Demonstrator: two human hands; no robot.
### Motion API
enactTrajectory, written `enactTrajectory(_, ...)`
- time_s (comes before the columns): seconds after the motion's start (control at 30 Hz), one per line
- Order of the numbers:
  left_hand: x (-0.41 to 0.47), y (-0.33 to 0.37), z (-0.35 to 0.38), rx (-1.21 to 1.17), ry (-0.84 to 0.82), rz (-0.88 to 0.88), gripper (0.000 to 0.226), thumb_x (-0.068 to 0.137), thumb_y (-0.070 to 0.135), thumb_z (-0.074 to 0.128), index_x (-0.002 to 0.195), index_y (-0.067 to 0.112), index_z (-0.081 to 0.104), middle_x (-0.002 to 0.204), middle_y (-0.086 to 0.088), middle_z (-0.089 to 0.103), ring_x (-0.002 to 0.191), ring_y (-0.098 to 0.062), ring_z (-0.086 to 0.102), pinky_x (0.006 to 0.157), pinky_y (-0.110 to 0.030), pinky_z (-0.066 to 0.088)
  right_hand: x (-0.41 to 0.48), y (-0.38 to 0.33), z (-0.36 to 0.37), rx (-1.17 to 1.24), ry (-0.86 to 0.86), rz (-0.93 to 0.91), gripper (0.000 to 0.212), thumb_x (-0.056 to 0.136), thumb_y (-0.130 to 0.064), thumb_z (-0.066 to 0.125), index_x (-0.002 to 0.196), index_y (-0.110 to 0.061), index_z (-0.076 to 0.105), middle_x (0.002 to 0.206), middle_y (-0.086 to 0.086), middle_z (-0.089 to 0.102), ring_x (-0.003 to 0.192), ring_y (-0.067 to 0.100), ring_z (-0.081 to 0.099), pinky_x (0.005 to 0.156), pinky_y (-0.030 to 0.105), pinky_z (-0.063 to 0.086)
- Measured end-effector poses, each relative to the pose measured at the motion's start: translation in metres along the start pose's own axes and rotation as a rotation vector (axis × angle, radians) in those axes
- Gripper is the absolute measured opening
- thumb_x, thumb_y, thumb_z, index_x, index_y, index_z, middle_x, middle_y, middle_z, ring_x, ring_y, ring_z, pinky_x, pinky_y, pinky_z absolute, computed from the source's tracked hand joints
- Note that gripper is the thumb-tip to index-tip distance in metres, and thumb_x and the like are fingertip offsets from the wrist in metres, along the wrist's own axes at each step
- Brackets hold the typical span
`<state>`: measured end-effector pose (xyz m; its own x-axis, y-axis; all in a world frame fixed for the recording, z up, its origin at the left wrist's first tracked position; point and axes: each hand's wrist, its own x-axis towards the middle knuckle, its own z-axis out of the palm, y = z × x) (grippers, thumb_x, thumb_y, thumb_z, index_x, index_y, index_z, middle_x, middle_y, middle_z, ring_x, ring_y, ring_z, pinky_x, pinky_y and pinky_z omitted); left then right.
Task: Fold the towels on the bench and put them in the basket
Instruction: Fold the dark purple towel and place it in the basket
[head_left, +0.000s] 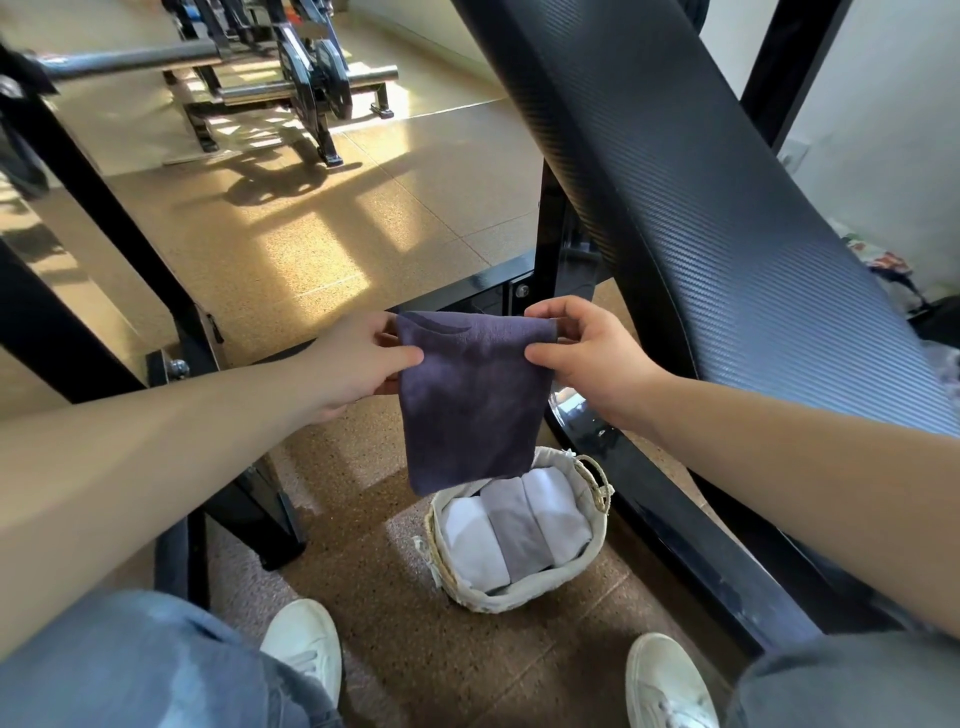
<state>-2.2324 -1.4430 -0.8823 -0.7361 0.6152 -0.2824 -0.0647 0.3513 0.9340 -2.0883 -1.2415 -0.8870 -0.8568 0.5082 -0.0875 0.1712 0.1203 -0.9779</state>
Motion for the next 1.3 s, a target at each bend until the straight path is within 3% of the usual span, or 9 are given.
enactTrajectory(0.17,-0.0045,0.0041,0.0019,0.038,-0.015,0.012,0.019,0.093,-0.005,0.061,0.103,0.01,0.068,0.103,-0.015,0.073,0.096,-0.026,0.07,0.088,-0.037,0.058,-0.0006,-0.002,-0.0037,-0.101,0.044,-0.027,0.035,0.086,0.001,0.071,0.099,-0.031,0.067,0.098,0.0,0.074,0.087,0.009,0.069,0.08,0.024,0.054)
enactTrajectory(0.4,-0.0071,0.0061,0.0009,0.095,-0.051,0.034,0.027,0.09,-0.007,0.063,0.101,0.017,0.068,0.095,-0.006,0.074,0.086,-0.017,0.07,0.069,-0.025,0.057,-0.0047,-0.0076,-0.0079,-0.193,0.066,-0.032,0.029,0.085,-0.002,0.074,0.106,-0.022,0.071,0.095,-0.002,0.074,0.089,0.007,0.07,0.076,0.016,0.055)
enactTrajectory(0.53,-0.0066,0.0044,-0.0008,0.081,-0.05,0.037,0.023,0.09,-0.004,0.065,0.103,0.015,0.067,0.099,-0.009,0.072,0.09,-0.02,0.071,0.073,-0.029,0.058,-0.005,-0.0051,-0.007,-0.172,0.027,-0.017,0.03,0.086,-0.001,0.073,0.108,-0.021,0.072,0.098,0.0,0.076,0.095,0.011,0.072,0.087,0.026,0.059)
enactTrajectory(0.7,-0.0061,0.0041,-0.0025,0.033,-0.041,0.038,0.021,0.093,0.001,0.065,0.11,0.013,0.063,0.105,-0.008,0.072,0.097,-0.02,0.071,0.084,-0.034,0.06,-0.0049,-0.0048,-0.0055,-0.118,-0.038,0.011,0.029,0.09,0.0,0.069,0.103,-0.025,0.07,0.101,0.003,0.076,0.097,0.015,0.073,0.085,0.032,0.061)
enactTrajectory(0.93,-0.004,0.0066,-0.0006,0.125,0.006,0.067,0.016,0.093,0.004,0.067,0.104,0.014,0.061,0.102,-0.006,0.071,0.089,-0.014,0.07,0.063,-0.018,0.057,-0.0027,-0.004,-0.0053,-0.137,-0.034,0.023,0.019,0.098,-0.009,0.062,0.103,-0.026,0.068,0.1,0.006,0.073,0.096,0.02,0.073,0.075,0.037,0.064)
enactTrajectory(1.13,-0.002,0.004,-0.0012,0.321,0.014,0.083,0.022,0.093,0.015,0.068,0.111,0.023,0.057,0.105,-0.007,0.07,0.098,-0.022,0.066,0.081,-0.033,0.055,-0.0008,-0.0004,-0.0052,-0.199,0.001,0.045,0.015,0.101,-0.02,0.058,0.106,-0.034,0.062,0.104,0.003,0.071,0.099,0.021,0.07,0.082,0.047,0.063)
enactTrajectory(1.23,-0.0005,0.0028,-0.001,0.128,0.054,0.044,0.032,0.096,0.009,0.064,0.114,0.024,0.043,0.105,-0.012,0.068,0.099,-0.027,0.068,0.085,-0.044,0.06,-0.0016,-0.0029,-0.0047,-0.124,0.001,0.068,0.017,0.101,-0.017,0.058,0.115,-0.028,0.057,0.105,0.008,0.07,0.095,0.022,0.07,0.076,0.044,0.064)
enactTrajectory(1.3,-0.0015,0.0026,-0.0009,0.1,0.032,0.075,0.024,0.099,0.003,0.055,0.099,0.026,0.05,0.099,-0.012,0.064,0.092,-0.027,0.066,0.081,-0.044,0.062,-0.002,-0.0046,-0.0048,-0.093,0.019,0.084,0.029,0.1,-0.018,0.061,0.125,-0.026,0.049,0.105,0.009,0.07,0.089,0.021,0.071,0.071,0.041,0.064)
